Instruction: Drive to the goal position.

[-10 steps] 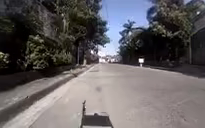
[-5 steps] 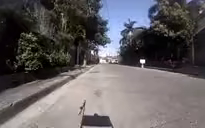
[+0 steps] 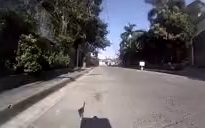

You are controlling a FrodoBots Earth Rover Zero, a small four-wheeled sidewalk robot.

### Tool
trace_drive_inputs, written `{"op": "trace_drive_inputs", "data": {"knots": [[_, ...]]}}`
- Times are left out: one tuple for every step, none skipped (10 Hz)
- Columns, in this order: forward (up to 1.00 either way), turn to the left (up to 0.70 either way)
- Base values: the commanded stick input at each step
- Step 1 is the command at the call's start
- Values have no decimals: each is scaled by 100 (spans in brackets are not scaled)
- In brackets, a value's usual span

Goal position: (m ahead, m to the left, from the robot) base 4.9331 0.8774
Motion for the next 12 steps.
{"op": "trace_drive_inputs", "data": {"knots": [[70, -3], [70, -3], [70, -3], [70, -3], [70, -3], [70, -3], [70, -3], [70, -3], [70, -3], [70, -3], [70, -3], [70, -3]]}}
